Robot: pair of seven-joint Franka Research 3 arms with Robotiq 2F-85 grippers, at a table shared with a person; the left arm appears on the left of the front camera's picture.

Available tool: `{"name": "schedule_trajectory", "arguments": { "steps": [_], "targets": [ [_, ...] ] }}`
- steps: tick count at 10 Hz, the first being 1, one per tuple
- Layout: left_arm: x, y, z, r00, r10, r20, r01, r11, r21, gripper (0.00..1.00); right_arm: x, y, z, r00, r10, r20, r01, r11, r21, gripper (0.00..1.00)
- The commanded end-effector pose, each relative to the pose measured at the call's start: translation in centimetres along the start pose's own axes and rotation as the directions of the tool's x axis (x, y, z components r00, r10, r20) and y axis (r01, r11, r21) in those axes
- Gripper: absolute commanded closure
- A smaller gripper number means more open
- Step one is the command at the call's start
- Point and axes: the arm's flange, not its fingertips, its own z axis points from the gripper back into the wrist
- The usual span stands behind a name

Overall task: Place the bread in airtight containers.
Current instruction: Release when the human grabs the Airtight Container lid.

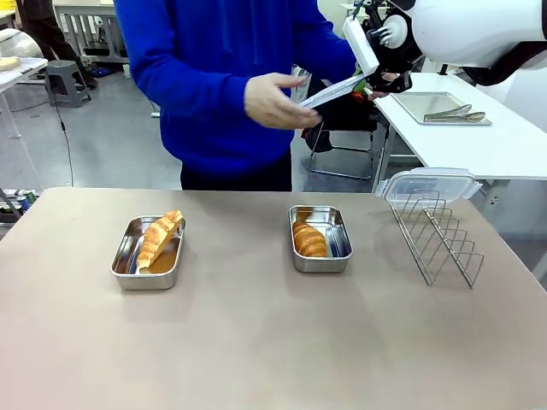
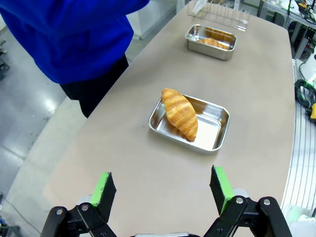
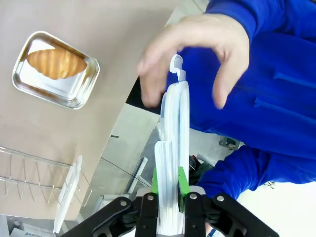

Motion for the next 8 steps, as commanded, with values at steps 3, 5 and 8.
{"name": "schedule_trajectory", "arguments": {
  "steps": [3,5,8],
  "targets": [
    [0.14,-0.02,0.11,1.0,-0.009,0.01,0.009,1.0,-0.003,0.0,0.03,0.28,0.44,1.0,-0.015,0.006,0.015,1.0,-0.02,1.0],
    [0.14,-0.02,0.11,1.0,-0.009,0.01,0.009,1.0,-0.003,0.0,0.03,0.28,0.44,1.0,-0.015,0.006,0.015,1.0,-0.02,1.0],
    [0.14,-0.02,0.11,1.0,-0.009,0.01,0.009,1.0,-0.003,0.0,0.03,0.28,0.44,1.0,-0.015,0.006,0.015,1.0,-0.02,1.0]
  ]
}}
